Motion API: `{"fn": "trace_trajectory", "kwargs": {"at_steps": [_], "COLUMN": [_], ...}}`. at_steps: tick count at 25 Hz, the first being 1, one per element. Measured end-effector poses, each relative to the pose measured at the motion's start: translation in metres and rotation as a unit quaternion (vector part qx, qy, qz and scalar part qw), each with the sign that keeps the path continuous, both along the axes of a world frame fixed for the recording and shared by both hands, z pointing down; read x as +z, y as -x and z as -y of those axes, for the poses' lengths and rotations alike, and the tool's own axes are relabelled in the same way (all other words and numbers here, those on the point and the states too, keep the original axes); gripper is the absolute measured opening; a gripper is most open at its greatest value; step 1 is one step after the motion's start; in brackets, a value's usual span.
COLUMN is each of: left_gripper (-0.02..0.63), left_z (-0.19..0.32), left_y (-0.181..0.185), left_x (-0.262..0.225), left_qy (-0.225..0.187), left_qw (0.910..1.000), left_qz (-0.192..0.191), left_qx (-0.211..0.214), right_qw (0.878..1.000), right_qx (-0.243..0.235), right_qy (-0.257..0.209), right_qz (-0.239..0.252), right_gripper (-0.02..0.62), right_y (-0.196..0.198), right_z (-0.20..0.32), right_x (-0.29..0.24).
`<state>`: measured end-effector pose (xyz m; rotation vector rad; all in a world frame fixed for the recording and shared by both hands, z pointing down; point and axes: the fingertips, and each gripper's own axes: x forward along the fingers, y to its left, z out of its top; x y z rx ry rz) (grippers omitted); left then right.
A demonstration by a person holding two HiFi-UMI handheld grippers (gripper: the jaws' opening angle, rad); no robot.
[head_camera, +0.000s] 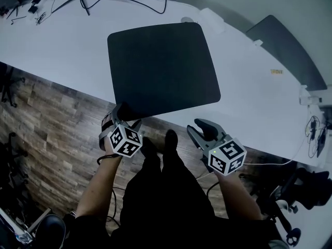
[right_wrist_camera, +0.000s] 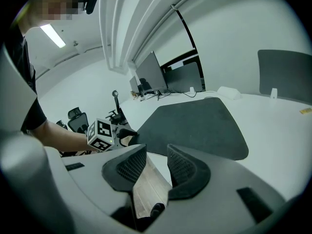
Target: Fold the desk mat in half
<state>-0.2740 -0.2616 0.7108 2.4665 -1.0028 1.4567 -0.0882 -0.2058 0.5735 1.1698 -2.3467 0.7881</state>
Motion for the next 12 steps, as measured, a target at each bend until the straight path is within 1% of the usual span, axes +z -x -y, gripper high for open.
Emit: {"fn": "trace_trajectory", "kwargs": {"at_steps": [2,4,5,6,7,8,12], "left_gripper": [0.398,0.378,0.347,0.299,0.224,0.164,0.090], "left_z": [0.000,-0.002,-0.004,-0.006,-0.009,-0.011,-0.013], "left_y": [0.001,-0.001,-0.003,-0.006,-0.009,-0.011,-0.014], "left_x": [-0.002,-0.006,-0.010,-0.014,-0.019,-0.023,-0.034], "left_qy": [0.008,0.020,0.024,0.028,0.030,0.029,0.017], "left_qw": [0.9999,0.9995,0.9990,0.9981,0.9970,0.9962,0.9954], "left_qz": [-0.006,-0.024,-0.038,-0.054,-0.070,-0.081,-0.093], "left_qx": [-0.005,-0.002,0.003,0.009,0.012,0.014,0.014], "right_qw": [1.000,1.000,1.000,1.000,1.000,1.000,1.000], "right_qx": [0.002,0.003,0.004,0.004,0.005,0.006,0.013], "right_qy": [-0.003,-0.007,-0.009,-0.010,-0.011,-0.012,-0.019], "right_qz": [-0.001,-0.002,-0.002,-0.003,-0.003,-0.004,-0.007], "right_gripper": [0.135,0.133,0.133,0.132,0.132,0.130,0.127], "right_y": [-0.001,0.000,0.000,0.000,0.001,0.001,0.003], "right_z": [0.000,-0.001,-0.001,-0.002,-0.002,-0.003,-0.007], "right_x": [-0.007,-0.015,-0.019,-0.023,-0.026,-0.030,-0.040]}}
